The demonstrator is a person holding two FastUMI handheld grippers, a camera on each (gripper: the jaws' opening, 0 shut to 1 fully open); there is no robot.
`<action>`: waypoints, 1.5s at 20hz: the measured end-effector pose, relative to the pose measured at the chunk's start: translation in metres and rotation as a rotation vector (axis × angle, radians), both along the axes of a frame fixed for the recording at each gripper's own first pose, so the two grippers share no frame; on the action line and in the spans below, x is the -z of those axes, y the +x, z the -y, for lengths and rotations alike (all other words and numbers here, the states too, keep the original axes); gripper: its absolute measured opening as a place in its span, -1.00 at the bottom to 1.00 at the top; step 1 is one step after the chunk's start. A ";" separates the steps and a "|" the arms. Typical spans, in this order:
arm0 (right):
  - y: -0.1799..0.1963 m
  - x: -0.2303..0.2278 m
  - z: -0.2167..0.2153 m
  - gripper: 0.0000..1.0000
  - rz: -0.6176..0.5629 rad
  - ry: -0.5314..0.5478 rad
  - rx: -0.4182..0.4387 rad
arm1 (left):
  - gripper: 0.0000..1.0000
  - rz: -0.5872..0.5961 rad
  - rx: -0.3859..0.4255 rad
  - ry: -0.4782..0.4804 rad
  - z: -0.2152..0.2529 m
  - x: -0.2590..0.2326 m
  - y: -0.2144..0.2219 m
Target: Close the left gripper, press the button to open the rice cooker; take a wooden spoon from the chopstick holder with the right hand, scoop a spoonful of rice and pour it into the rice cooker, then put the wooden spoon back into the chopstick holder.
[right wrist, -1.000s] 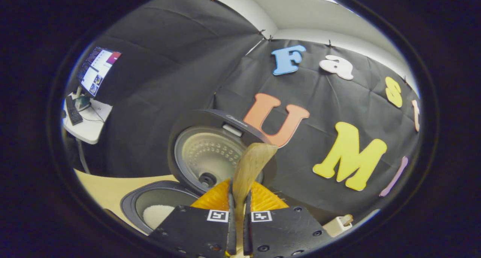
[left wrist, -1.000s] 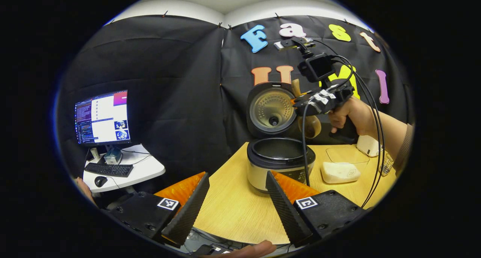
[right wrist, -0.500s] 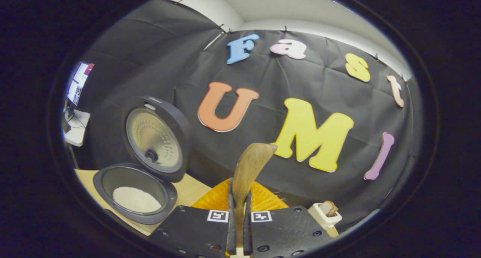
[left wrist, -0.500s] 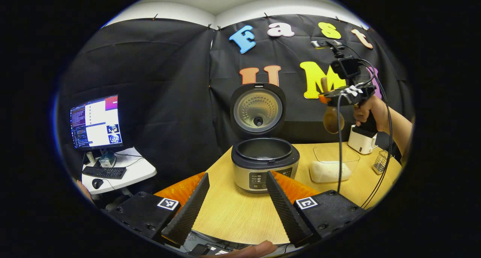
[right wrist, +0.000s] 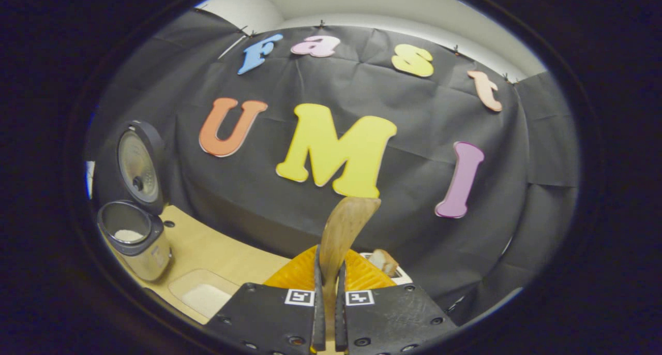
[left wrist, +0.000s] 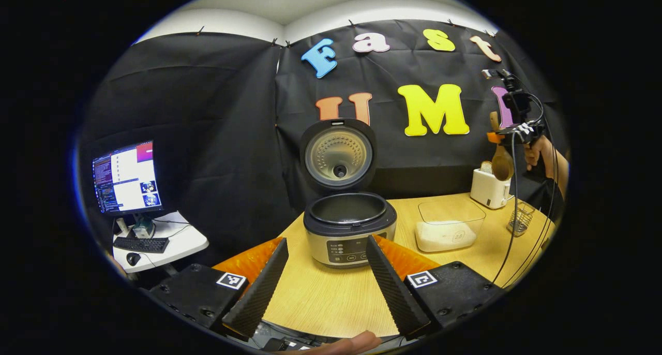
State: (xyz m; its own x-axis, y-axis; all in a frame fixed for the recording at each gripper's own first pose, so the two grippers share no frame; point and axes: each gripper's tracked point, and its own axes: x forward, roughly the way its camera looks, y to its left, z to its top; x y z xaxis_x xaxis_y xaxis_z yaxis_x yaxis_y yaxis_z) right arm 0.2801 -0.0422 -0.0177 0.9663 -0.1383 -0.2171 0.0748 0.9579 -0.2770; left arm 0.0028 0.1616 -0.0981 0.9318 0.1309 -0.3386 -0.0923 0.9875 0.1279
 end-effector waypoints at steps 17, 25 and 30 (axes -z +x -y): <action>-0.059 0.110 0.156 -0.84 -0.147 0.145 0.182 | 0.99 -0.001 -0.018 -0.057 0.006 0.002 -0.001; -0.066 0.097 0.183 0.32 -0.065 0.091 0.238 | 0.99 0.015 -0.021 -0.083 0.014 -0.001 0.002; -0.084 0.093 0.187 0.89 -0.056 0.070 0.249 | 0.99 0.069 0.004 -0.097 0.031 -0.013 0.010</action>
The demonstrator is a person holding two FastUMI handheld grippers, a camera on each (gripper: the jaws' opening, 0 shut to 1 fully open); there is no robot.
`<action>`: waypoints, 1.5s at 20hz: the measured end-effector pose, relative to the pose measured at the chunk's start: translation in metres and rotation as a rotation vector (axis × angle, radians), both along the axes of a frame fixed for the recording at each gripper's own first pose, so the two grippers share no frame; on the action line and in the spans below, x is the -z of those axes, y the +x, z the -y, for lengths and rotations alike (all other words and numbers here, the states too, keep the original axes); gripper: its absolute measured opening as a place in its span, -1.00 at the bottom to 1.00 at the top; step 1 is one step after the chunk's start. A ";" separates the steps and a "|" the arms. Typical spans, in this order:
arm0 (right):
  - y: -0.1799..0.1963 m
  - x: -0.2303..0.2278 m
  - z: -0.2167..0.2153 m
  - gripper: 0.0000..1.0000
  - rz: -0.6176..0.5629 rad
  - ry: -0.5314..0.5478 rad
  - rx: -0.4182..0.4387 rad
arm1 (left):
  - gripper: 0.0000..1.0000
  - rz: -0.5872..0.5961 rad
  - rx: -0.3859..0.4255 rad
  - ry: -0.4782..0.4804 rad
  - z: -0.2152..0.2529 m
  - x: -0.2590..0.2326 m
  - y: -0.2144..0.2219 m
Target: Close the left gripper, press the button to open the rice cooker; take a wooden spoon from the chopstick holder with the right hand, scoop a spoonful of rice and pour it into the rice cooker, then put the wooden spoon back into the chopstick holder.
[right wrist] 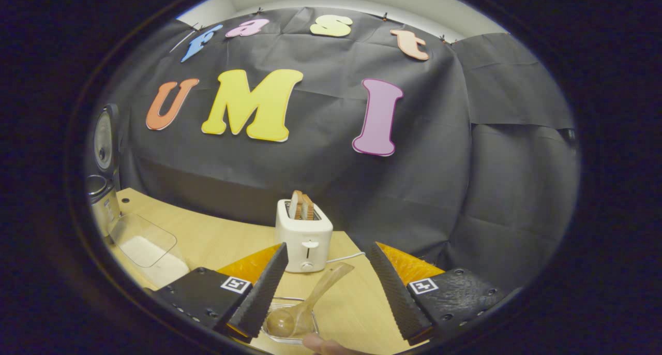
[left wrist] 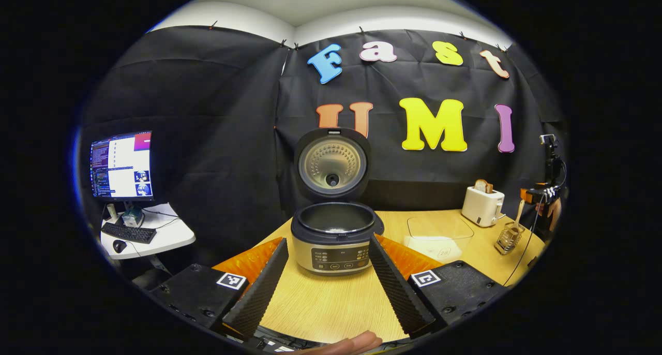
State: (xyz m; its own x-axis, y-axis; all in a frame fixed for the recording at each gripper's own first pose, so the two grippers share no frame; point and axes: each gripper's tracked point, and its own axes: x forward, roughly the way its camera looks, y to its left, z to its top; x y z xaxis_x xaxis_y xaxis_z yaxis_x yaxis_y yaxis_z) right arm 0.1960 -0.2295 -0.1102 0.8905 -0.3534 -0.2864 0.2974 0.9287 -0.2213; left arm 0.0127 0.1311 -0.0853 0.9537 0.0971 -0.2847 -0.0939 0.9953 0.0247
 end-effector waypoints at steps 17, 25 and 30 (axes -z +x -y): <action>-0.083 0.009 -0.119 0.96 0.088 0.103 -0.246 | 0.93 -0.005 -0.061 -0.038 -0.031 -0.039 0.105; -0.094 0.029 -0.135 0.94 0.002 0.224 -0.320 | 0.92 0.074 -0.061 0.040 -0.045 -0.114 0.201; -0.094 0.008 -0.130 0.94 -0.004 0.242 -0.345 | 0.92 0.138 -0.061 0.024 -0.044 -0.146 0.253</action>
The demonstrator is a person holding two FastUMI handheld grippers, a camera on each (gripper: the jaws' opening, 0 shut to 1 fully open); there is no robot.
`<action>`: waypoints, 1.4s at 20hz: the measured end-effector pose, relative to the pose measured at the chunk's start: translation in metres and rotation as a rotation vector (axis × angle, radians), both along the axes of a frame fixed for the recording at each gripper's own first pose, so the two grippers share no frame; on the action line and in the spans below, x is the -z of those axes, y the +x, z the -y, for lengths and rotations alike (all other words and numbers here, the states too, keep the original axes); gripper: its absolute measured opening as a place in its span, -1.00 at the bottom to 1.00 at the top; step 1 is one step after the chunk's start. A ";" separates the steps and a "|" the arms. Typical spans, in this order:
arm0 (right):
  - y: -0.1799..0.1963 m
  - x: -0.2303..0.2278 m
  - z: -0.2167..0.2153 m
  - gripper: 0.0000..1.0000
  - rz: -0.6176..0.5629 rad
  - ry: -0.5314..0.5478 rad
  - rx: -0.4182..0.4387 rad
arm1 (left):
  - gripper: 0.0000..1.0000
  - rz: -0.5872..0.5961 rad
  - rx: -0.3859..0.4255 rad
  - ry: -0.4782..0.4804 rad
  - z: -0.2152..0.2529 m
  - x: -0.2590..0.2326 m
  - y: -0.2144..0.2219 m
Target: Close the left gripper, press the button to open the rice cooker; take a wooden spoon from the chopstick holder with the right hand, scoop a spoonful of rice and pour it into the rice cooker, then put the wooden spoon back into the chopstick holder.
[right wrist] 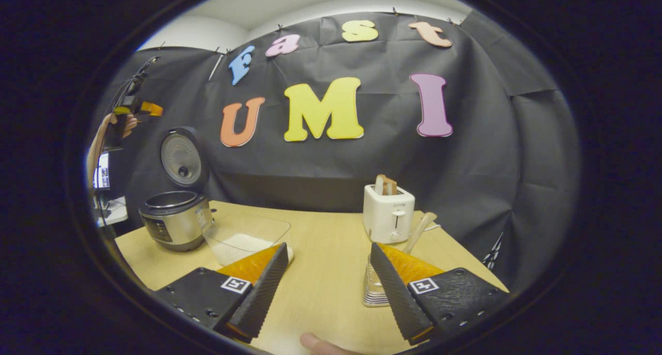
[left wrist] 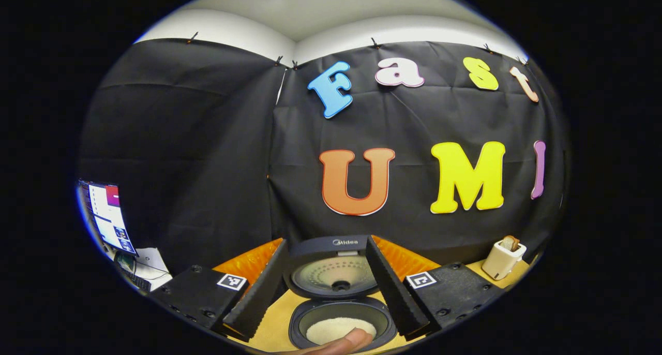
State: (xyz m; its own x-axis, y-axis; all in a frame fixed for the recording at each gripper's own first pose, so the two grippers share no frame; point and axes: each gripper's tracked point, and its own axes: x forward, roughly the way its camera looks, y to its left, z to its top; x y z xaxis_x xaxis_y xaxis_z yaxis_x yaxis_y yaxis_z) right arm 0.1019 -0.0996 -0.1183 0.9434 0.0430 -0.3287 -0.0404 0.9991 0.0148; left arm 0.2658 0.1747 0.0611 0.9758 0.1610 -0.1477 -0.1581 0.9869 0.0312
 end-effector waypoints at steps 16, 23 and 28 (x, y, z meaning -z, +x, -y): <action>-0.026 -0.008 -0.016 0.94 0.036 0.025 -0.112 | 0.93 -0.131 0.032 -0.026 0.007 0.058 0.117; -0.048 -0.001 -0.026 0.90 0.018 0.118 -0.130 | 0.96 -0.118 0.036 -0.013 0.015 0.061 0.086; -0.074 -0.023 -0.039 0.91 0.067 0.185 -0.135 | 0.96 -0.115 0.045 0.005 0.027 0.077 0.032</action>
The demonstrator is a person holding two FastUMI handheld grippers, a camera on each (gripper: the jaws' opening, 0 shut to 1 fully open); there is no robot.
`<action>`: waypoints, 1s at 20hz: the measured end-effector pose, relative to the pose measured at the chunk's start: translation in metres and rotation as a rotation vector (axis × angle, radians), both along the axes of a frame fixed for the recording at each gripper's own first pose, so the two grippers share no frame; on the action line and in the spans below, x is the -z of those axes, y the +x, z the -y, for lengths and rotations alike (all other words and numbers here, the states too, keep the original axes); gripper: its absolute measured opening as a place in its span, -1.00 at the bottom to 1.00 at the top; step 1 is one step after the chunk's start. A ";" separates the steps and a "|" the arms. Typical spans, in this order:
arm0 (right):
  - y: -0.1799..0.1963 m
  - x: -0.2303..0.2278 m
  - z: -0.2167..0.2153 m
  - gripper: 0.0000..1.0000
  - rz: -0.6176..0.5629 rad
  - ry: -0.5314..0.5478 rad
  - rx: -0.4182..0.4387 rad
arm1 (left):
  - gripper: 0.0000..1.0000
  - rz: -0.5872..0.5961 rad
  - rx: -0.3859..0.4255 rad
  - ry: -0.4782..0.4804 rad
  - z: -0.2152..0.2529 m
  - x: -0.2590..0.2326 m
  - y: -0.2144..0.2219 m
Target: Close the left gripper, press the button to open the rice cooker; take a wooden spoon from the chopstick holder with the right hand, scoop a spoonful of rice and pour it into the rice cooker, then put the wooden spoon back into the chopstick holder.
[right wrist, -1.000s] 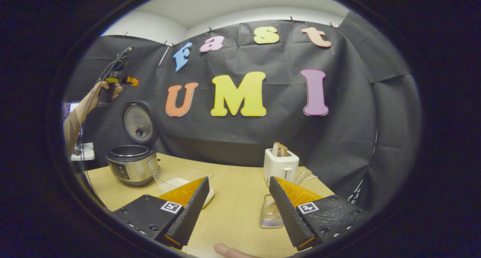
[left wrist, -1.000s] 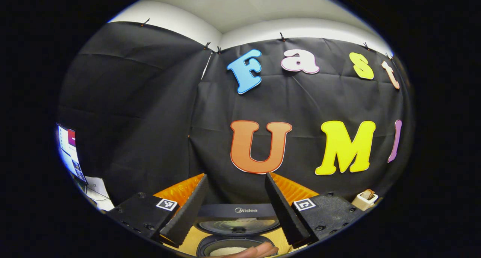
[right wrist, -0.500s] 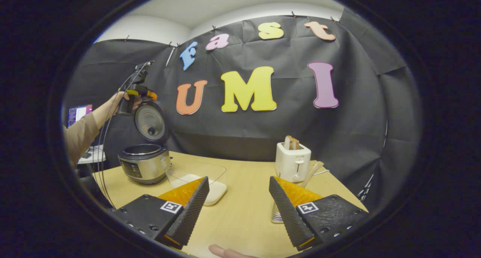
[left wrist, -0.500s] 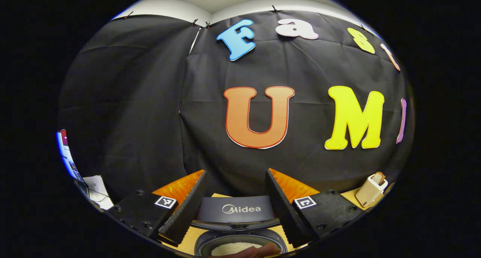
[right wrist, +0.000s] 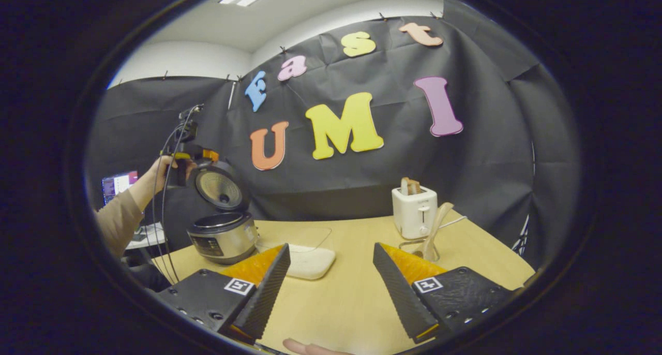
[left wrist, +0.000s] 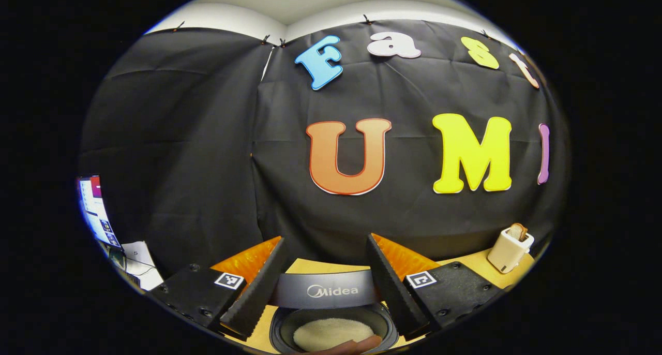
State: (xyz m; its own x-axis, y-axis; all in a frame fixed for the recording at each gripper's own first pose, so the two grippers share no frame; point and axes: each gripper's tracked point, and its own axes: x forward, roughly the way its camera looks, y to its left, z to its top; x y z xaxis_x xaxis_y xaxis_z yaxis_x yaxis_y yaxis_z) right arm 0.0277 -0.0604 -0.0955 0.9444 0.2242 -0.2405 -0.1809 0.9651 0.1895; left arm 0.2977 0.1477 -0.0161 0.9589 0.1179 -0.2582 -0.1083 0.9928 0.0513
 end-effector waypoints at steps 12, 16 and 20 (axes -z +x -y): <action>-0.066 -0.044 -0.041 0.92 0.070 -0.139 -0.016 | 0.90 -0.035 0.023 -0.003 0.022 0.088 -0.097; -0.083 -0.054 -0.037 0.93 0.075 -0.160 0.000 | 0.91 -0.092 0.023 -0.012 0.025 0.111 -0.104; -0.084 -0.061 -0.025 0.90 0.098 -0.172 0.028 | 0.92 -0.132 0.033 -0.012 0.029 0.134 -0.108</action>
State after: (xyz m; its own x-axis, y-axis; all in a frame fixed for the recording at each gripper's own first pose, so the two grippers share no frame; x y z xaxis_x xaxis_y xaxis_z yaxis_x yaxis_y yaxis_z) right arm -0.0562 -0.0351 -0.0343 0.9705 0.1609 -0.1796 -0.1628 0.9867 0.0041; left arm 0.1899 0.1191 -0.1504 0.9199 0.0834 -0.3832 -0.0690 0.9963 0.0512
